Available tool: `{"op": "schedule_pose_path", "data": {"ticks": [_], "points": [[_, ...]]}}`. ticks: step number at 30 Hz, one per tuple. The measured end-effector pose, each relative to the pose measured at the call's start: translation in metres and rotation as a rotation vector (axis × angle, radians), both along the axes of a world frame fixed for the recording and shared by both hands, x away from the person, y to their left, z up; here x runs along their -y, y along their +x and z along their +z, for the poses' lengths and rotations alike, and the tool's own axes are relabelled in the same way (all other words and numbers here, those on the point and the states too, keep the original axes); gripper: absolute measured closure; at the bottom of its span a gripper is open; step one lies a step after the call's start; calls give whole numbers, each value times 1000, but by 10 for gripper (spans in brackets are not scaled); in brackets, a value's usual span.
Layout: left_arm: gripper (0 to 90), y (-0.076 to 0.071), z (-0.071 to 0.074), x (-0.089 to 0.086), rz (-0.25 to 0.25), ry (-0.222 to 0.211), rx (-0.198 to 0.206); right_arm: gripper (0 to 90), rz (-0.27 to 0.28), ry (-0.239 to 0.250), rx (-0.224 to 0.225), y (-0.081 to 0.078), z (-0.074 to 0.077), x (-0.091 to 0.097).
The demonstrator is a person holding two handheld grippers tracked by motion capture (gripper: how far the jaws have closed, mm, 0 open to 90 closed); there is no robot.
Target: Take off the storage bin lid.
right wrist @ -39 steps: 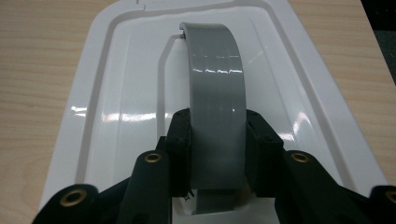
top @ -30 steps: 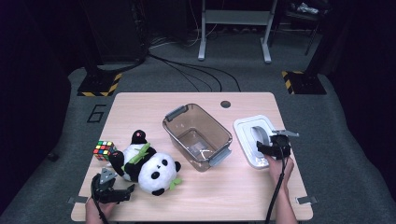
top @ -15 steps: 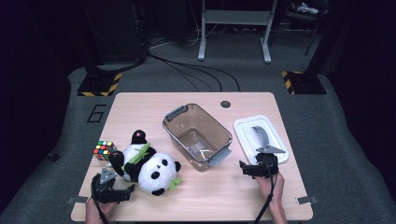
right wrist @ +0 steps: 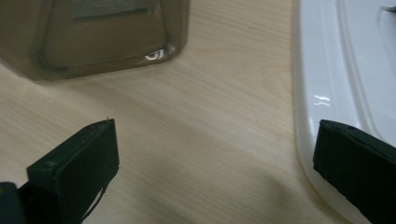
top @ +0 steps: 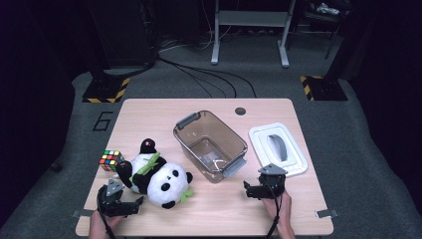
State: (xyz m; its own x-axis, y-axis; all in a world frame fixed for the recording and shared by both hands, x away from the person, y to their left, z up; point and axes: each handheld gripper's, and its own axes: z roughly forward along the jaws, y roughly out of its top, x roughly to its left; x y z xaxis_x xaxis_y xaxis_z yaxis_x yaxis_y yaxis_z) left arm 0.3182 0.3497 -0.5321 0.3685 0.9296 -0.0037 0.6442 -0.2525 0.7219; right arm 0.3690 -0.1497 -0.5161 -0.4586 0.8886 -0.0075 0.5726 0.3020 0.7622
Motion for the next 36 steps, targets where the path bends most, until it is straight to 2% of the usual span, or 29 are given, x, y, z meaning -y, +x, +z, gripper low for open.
{"op": "schedule_pose_path", "data": {"ticks": [4,5,8,10,12,13,14,15,16,18,19,21,22,23,25,28,30,32,36], "points": [[4,1,1,-1,2,-1,-10,0,39,-4,-3,-2,-3,-7],[4,1,0,-1,5,1,1,0,39,-3,-6,-3,-4,-8],[6,-1,1,-3,-2,7,-13,0,61,-17,-21,-3,-9,-10],[11,-4,2,-6,-1,-5,-15,0,71,-30,-41,-3,-11,-11],[15,-6,2,-8,-1,-22,-5,0,76,-24,-41,-2,-12,-12],[21,-7,3,-9,-4,-22,-9,0,86,-33,-62,0,-13,-13],[20,-8,4,-11,-3,-26,-6,0,85,-41,-70,0,-13,-13],[22,-9,6,-12,0,-31,-10,0,68,-26,-74,0,-13,-15],[22,-10,9,-14,3,-35,-3,0,86,-41,-67,0,-13,-13],[25,-13,14,-16,4,-39,-4,0,80,-34,-57,0,-14,-14],[29,-14,17,-18,4,-50,8,0,81,-35,-57,0,-14,-14],[48,-16,24,-19,-6,-63,9,0,84,-37,-60,0,-14,-13],[50,-18,29,-20,-11,-55,5,0,85,-39,-59,0,-14,-13],[50,-19,34,-20,-10,-59,22,0,84,-40,-59,0,-14,-13],[50,-21,44,-21,-16,-55,29,0,84,-39,-61,0,-14,-13],[51,-21,62,-22,-16,-65,34,0,84,-39,-61,0,-14,-13],[48,-21,73,-22,-18,-57,45,0,84,-39,-61,0,-14,-13],[40,-20,84,-20,-25,-58,74,0,84,-39,-61,0,-14,-13],[28,-15,104,-10,-56,-33,108,0,82,-39,-60,0,-14,-13]]}}
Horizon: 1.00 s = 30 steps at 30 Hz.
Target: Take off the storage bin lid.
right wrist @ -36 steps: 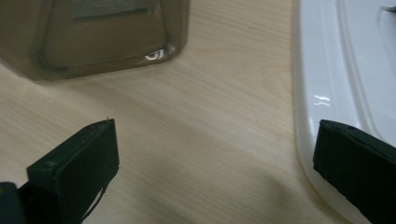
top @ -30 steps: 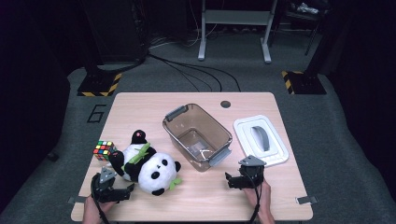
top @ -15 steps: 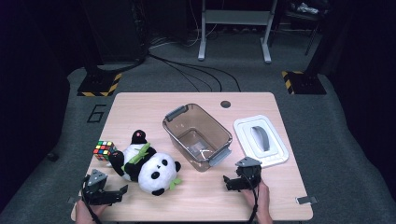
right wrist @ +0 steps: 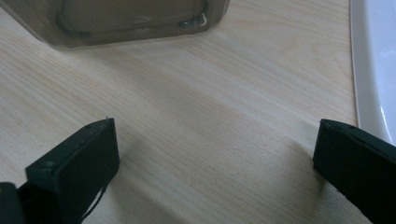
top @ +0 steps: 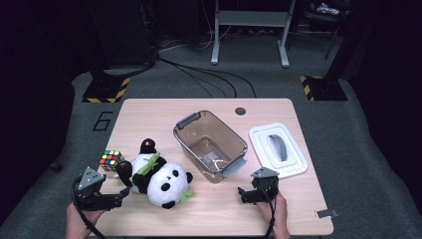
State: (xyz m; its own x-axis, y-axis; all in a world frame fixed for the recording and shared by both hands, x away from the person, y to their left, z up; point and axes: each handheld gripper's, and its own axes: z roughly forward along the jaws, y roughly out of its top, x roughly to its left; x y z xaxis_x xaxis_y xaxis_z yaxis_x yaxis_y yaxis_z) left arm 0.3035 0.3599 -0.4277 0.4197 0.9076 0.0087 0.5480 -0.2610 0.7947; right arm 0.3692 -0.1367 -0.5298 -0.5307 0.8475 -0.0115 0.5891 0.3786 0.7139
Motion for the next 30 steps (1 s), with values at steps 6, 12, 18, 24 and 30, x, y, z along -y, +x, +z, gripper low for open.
{"op": "schedule_pose_path", "data": {"ticks": [6,12,18,24,30], "points": [[0,18,20,23,-64,58,6,0,-1,0,0,0,0,0],[0,40,24,47,-128,86,-10,0,-3,2,0,0,0,0],[16,60,17,61,-170,104,-58,0,-2,2,1,0,0,0],[151,70,11,69,-178,125,-68,0,-2,2,2,0,0,0],[263,77,6,72,-186,136,-89,0,-2,2,2,0,0,0]]}}
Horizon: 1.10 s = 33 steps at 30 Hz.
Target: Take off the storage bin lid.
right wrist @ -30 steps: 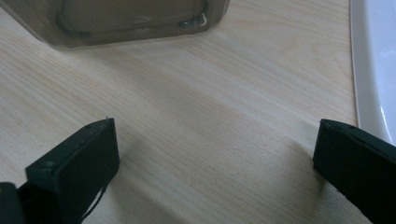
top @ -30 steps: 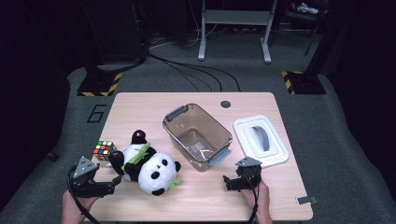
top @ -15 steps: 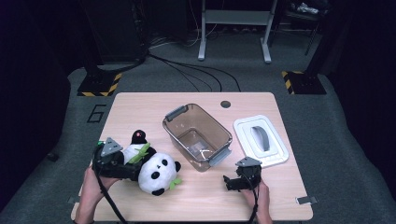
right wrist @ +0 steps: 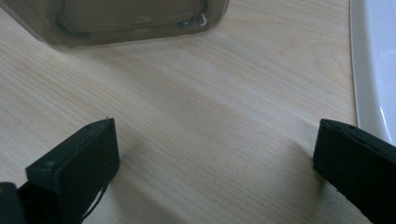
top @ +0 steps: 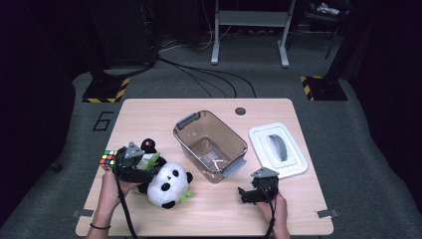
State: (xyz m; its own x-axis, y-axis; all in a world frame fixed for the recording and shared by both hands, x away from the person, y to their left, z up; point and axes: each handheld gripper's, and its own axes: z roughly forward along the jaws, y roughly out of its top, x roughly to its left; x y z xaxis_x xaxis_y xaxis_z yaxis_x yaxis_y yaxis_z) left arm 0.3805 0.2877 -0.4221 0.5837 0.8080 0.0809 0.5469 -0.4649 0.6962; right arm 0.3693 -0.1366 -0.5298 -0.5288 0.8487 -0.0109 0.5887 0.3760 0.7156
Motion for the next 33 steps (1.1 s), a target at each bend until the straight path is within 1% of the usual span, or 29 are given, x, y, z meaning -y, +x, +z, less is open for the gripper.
{"op": "schedule_pose_path", "data": {"ticks": [2,4,6,7,8,9,10,12,13,14,15,16,18,19,20,21,23,24,25,27,28,29,30,33], "points": [[346,1,-2,1,7,23,-9,0,0,0,0,0,0,0],[419,1,-5,2,10,41,-5,0,0,0,0,0,0,0],[484,1,-8,2,14,44,6,0,0,0,0,0,0,0],[519,1,-9,2,17,37,-1,0,0,0,0,0,0,0],[549,1,-11,2,20,31,3,0,-2,1,-2,0,0,0],[581,0,-13,4,27,39,7,0,-2,1,-2,0,0,0],[607,-2,-14,7,22,61,15,0,-2,0,-2,0,0,0],[678,-5,-15,14,35,90,48,0,-3,1,-2,0,0,0],[693,-6,-15,15,29,108,55,0,-2,0,-1,0,0,0],[710,-7,-15,15,25,103,59,0,-1,-1,0,0,0,0],[725,-6,-14,14,14,113,59,0,-1,-1,0,0,0,0],[734,-7,-15,13,14,95,65,0,-1,-1,0,0,0,0],[748,-7,-13,8,5,59,63,0,-2,0,0,0,0,0],[752,-6,-12,6,-3,54,61,0,-2,-2,1,0,0,0],[756,-7,-11,5,-1,31,59,0,-5,-1,-2,0,0,0],[760,-7,-10,3,-9,28,58,0,-7,2,-4,0,0,0],[764,-9,-9,0,-15,7,59,0,-6,0,-4,0,0,0],[765,-10,-8,0,-18,-1,50,0,-5,-1,-4,0,0,0],[765,-10,-8,-1,-17,-12,60,0,-5,0,-4,0,0,0],[766,-12,-5,-3,-25,-23,62,0,-6,0,-5,0,0,0],[767,-13,-5,-3,-22,-33,75,0,-5,-1,-4,0,0,0],[767,-14,-2,-4,-31,-30,68,0,-5,-1,-4,0,0,0],[767,-15,-1,-4,-29,-39,75,0,-6,0,-5,0,0,0],[767,-17,5,-6,-39,-58,77,0,-5,-1,-4,0,0,0]]}}
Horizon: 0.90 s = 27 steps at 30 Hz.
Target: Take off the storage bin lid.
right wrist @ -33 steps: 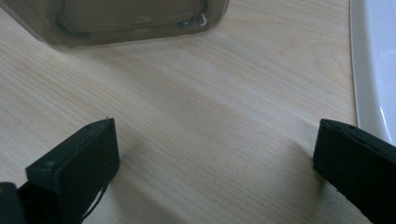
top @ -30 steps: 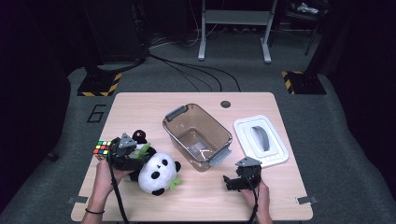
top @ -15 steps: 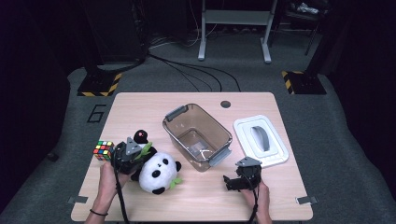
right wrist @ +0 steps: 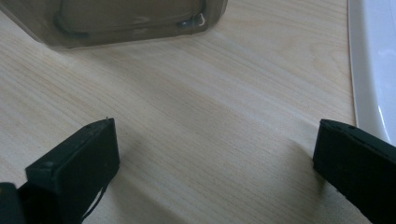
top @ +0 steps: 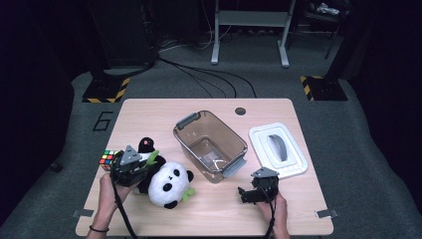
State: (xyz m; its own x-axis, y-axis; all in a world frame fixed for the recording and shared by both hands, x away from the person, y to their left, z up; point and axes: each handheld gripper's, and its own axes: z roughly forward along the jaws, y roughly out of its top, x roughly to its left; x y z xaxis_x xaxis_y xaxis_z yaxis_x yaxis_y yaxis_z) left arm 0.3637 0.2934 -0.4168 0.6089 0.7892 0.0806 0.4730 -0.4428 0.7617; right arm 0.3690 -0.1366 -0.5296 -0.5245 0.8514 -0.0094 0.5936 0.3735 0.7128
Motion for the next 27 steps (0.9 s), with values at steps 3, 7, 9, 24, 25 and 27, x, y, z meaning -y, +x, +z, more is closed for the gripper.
{"op": "schedule_pose_path", "data": {"ticks": [3,7,9,24,25,27], "points": [[767,-2,7,-2,-10,-10,7,0,0,0,0,0,0,0],[767,-4,15,-5,-19,-18,17,0,0,0,0,0,0,0],[767,-5,19,-6,-23,-27,17,0,-1,1,-1,0,0,0],[766,-8,56,-9,-63,-58,69,0,0,0,-1,0,0,0],[767,-7,59,-8,-65,-58,75,0,0,0,-1,0,0,0],[767,-7,65,-7,-69,-57,87,0,-2,2,-1,0,0,0]]}}
